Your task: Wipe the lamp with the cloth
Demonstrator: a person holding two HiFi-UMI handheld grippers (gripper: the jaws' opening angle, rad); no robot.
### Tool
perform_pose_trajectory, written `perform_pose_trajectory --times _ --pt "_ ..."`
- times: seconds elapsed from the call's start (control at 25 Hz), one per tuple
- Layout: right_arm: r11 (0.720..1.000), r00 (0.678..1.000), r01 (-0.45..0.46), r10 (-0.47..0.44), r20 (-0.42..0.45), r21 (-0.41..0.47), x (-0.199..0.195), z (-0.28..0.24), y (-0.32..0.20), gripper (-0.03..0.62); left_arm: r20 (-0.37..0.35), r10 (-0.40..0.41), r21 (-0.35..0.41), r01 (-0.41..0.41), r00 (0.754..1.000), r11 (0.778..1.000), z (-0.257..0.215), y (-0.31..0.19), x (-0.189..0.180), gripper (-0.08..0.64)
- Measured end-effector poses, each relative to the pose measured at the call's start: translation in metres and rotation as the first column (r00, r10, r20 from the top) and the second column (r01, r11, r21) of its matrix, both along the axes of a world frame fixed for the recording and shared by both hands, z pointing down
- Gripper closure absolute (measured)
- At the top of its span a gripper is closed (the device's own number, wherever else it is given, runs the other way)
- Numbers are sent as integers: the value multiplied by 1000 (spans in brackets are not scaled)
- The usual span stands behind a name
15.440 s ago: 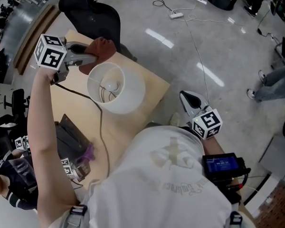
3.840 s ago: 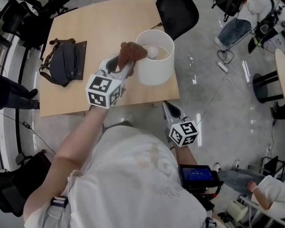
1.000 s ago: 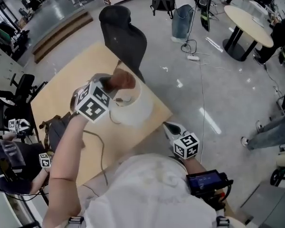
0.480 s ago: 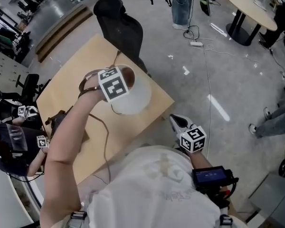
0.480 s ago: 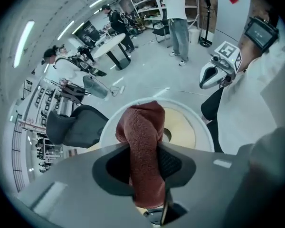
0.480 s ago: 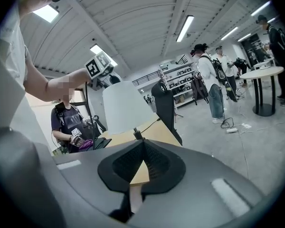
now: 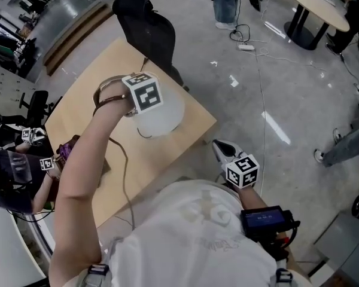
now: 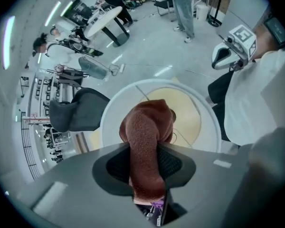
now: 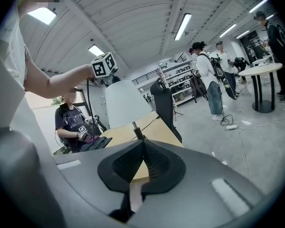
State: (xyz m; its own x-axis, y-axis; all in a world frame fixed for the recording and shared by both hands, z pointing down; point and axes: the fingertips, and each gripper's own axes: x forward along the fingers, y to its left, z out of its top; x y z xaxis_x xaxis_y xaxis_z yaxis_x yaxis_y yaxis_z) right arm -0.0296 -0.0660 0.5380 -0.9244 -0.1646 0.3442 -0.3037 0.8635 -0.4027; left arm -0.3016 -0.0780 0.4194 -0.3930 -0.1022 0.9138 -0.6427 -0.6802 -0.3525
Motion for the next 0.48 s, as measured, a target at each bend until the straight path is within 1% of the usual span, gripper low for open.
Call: perform_pose_trajectory --times 0.04,0.08,0.16,0.2,0.24,0.28,0.32,0.4,0.48 --pt "1000 1000 0 0 1 -1 1 1 1 578 -17 -10 39 10 1000 999 0 -3 2 439" --pt "1000 1000 0 0 0 -1 2 2 1 578 -51 -18 70 21 999 997 -1 -5 5 439" --pt "1000 1000 1 -1 0 0 4 5 1 578 -146 -11 126 30 989 992 -5 -12 16 439" --pt "1000 1000 4 -4 0 1 4 5 2 578 -193 -6 140 34 981 990 -7 -13 22 439" --pt "1000 1000 8 -8 2 3 4 6 2 578 -238 -24 118 54 971 992 -7 -7 27 439" --pt "1000 1000 14 -14 4 5 3 6 2 578 -273 -60 70 82 960 994 -5 5 29 439" --pt "1000 1000 21 -21 6 8 2 5 3 578 -291 -87 25 98 953 995 -2 15 29 439" --pt "999 999 34 -34 9 11 1 3 5 578 -295 -101 -28 97 950 995 -2 26 27 439" --pt "999 999 44 -44 10 12 1 2 9 578 -271 -100 -30 96 957 995 -5 31 23 439"
